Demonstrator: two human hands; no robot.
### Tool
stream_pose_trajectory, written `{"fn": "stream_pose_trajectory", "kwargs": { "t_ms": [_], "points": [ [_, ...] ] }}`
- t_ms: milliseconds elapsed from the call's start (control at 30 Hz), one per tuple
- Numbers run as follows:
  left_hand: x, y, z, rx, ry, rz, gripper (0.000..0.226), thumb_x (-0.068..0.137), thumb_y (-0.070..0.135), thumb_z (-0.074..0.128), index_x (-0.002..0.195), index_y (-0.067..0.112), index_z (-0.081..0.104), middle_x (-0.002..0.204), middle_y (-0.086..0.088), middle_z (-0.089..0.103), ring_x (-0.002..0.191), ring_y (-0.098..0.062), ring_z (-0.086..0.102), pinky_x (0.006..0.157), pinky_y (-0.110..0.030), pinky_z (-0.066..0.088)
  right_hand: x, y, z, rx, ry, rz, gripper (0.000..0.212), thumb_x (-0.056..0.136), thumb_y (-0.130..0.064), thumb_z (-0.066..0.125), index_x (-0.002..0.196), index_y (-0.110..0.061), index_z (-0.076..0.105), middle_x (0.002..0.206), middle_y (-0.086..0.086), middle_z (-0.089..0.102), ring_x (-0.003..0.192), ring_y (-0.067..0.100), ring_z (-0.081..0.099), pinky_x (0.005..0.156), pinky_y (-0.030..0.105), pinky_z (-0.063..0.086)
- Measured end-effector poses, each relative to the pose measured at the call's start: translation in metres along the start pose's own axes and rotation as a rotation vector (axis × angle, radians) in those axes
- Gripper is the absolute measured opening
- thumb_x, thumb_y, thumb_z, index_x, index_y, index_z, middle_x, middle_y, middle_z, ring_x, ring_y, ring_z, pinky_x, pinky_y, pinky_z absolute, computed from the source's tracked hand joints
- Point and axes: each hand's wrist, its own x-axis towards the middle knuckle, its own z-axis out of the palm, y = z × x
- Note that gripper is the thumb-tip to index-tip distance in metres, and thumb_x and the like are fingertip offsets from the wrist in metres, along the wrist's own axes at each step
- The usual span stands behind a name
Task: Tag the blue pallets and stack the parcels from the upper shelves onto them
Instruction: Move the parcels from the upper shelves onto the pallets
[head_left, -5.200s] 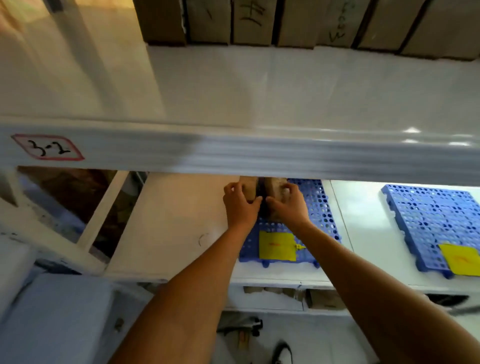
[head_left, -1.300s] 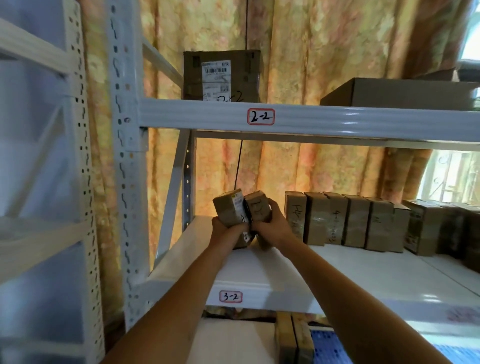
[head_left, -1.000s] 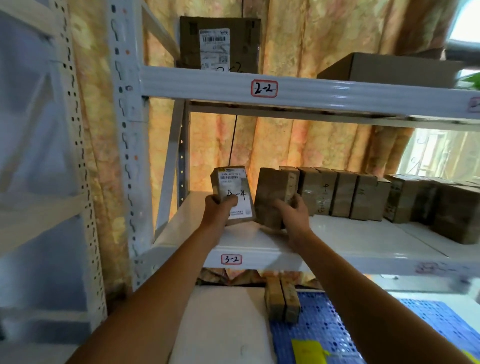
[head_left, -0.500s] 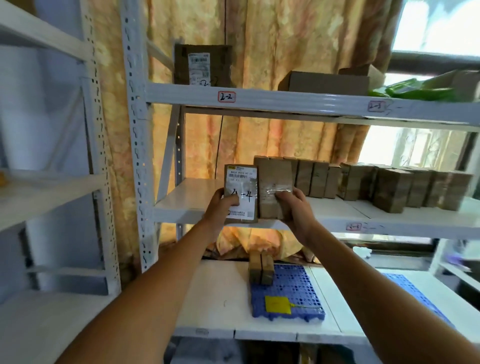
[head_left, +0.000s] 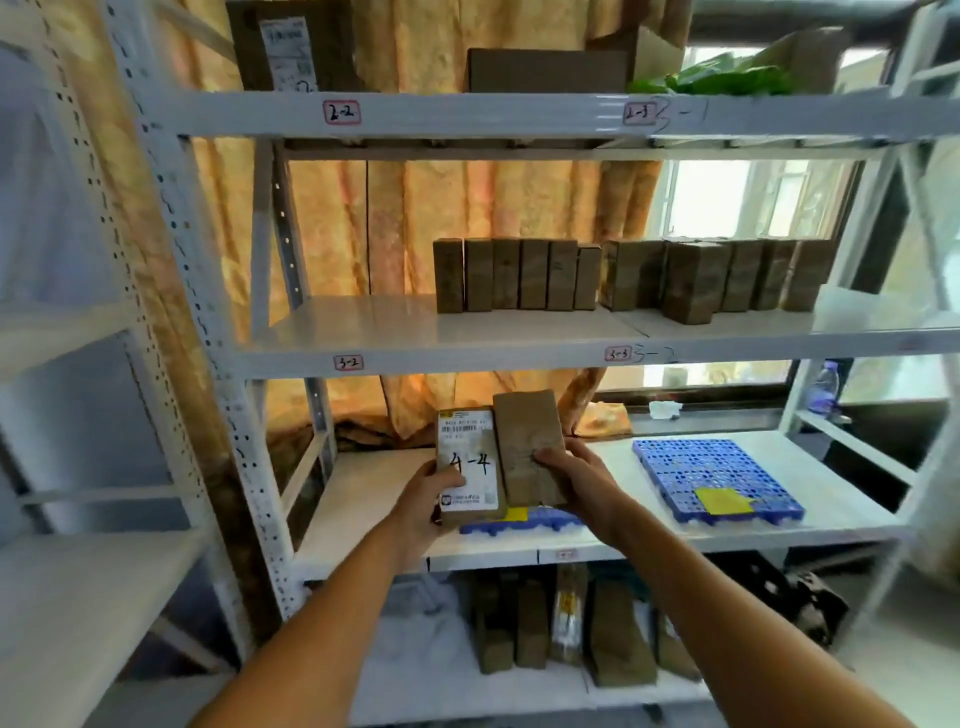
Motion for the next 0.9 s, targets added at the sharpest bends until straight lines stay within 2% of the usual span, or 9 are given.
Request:
{"fn": "stream_pose_trajectory", "kwargs": {
  "t_ms": [167, 300, 400, 567, 633, 733, 767, 833, 900],
  "points": [
    [0.035, -0.059, -0.009, 0.058, 0.073, -0.144, 0.041, 0.087, 0.023, 0.073, 0.125, 0.022, 0.059, 0.109, -0.010, 0.077, 0.098, -0.031, 0.074, 0.070, -0.042, 0.061, 0.028, 0.058, -0.016, -0.073, 0.023, 0.234, 0.045, 0.087, -0.048, 0.079, 0.123, -0.035, 0.056, 0.119, 0.013, 0.069, 0.103, 0.032, 0.073, 0.072, 0.041, 0.066],
    [0.087, -0.088, -0.015, 0.087, 0.042, -0.221, 0.043, 0.084, 0.040, 0.078, 0.119, 0.031, 0.055, 0.108, -0.003, 0.078, 0.093, -0.024, 0.076, 0.071, -0.042, 0.062, 0.080, 0.098, -0.033, -0.084, 0.036, 0.343, 0.047, 0.090, -0.045, 0.076, 0.128, -0.031, 0.051, 0.125, 0.016, 0.064, 0.108, 0.035, 0.070, 0.071, 0.044, 0.064],
    [0.133, -0.100, -0.013, 0.087, -0.002, -0.260, 0.042, 0.086, 0.034, 0.076, 0.120, 0.033, 0.053, 0.113, -0.006, 0.076, 0.093, -0.026, 0.076, 0.072, -0.044, 0.062, 0.122, 0.116, -0.046, -0.097, 0.080, 0.373, 0.046, 0.094, -0.041, 0.070, 0.131, -0.021, 0.052, 0.126, 0.018, 0.062, 0.110, 0.037, 0.068, 0.074, 0.048, 0.065],
    [0.200, -0.105, -0.003, 0.047, -0.003, -0.286, 0.049, 0.083, 0.015, 0.076, 0.122, 0.032, 0.052, 0.117, -0.010, 0.069, 0.103, -0.032, 0.071, 0.078, -0.047, 0.063, 0.186, 0.124, -0.068, -0.149, 0.337, 0.292, 0.039, 0.093, -0.029, 0.073, 0.122, -0.012, 0.054, 0.101, 0.013, 0.068, 0.083, 0.025, 0.071, 0.053, 0.032, 0.061],
    [0.223, -0.106, 0.004, 0.050, 0.035, -0.273, 0.053, 0.081, 0.011, 0.077, 0.124, 0.030, 0.052, 0.118, -0.007, 0.068, 0.103, -0.030, 0.070, 0.072, -0.043, 0.062, 0.211, 0.126, -0.077, -0.224, 0.402, 0.273, 0.039, 0.091, -0.031, 0.073, 0.121, -0.014, 0.054, 0.102, 0.011, 0.068, 0.085, 0.026, 0.072, 0.060, 0.038, 0.065],
    [0.252, -0.106, 0.015, 0.102, 0.063, -0.221, 0.062, 0.077, 0.013, 0.081, 0.129, 0.030, 0.052, 0.117, -0.008, 0.069, 0.099, -0.032, 0.072, 0.065, -0.041, 0.061, 0.251, 0.128, -0.088, -0.336, 0.421, 0.288, 0.046, 0.087, -0.036, 0.073, 0.123, -0.015, 0.053, 0.109, 0.016, 0.069, 0.094, 0.034, 0.073, 0.084, 0.053, 0.063],
    [0.264, -0.107, 0.018, 0.140, 0.075, -0.193, 0.065, 0.075, 0.016, 0.082, 0.130, 0.030, 0.052, 0.117, -0.008, 0.069, 0.098, -0.034, 0.072, 0.068, -0.045, 0.062, 0.266, 0.129, -0.090, -0.362, 0.417, 0.289, 0.049, 0.085, -0.037, 0.073, 0.124, -0.014, 0.053, 0.109, 0.016, 0.070, 0.095, 0.035, 0.073, 0.087, 0.054, 0.062],
    [0.285, -0.110, 0.025, 0.208, 0.115, -0.159, 0.068, 0.076, 0.022, 0.082, 0.135, 0.028, 0.049, 0.119, -0.006, 0.067, 0.102, -0.032, 0.070, 0.085, -0.052, 0.060, 0.297, 0.133, -0.093, -0.440, 0.401, 0.283, 0.050, 0.083, -0.041, 0.072, 0.121, -0.014, 0.055, 0.107, 0.015, 0.071, 0.093, 0.034, 0.073, 0.088, 0.051, 0.061],
    [0.300, -0.114, 0.033, 0.262, 0.148, -0.175, 0.065, 0.080, 0.027, 0.080, 0.137, 0.024, 0.049, 0.120, -0.002, 0.064, 0.104, -0.024, 0.067, 0.089, -0.046, 0.060, 0.323, 0.136, -0.092, -0.547, 0.376, 0.270, 0.051, 0.079, -0.050, 0.071, 0.116, -0.018, 0.055, 0.103, 0.010, 0.072, 0.090, 0.031, 0.071, 0.085, 0.044, 0.059]
  ]
}}
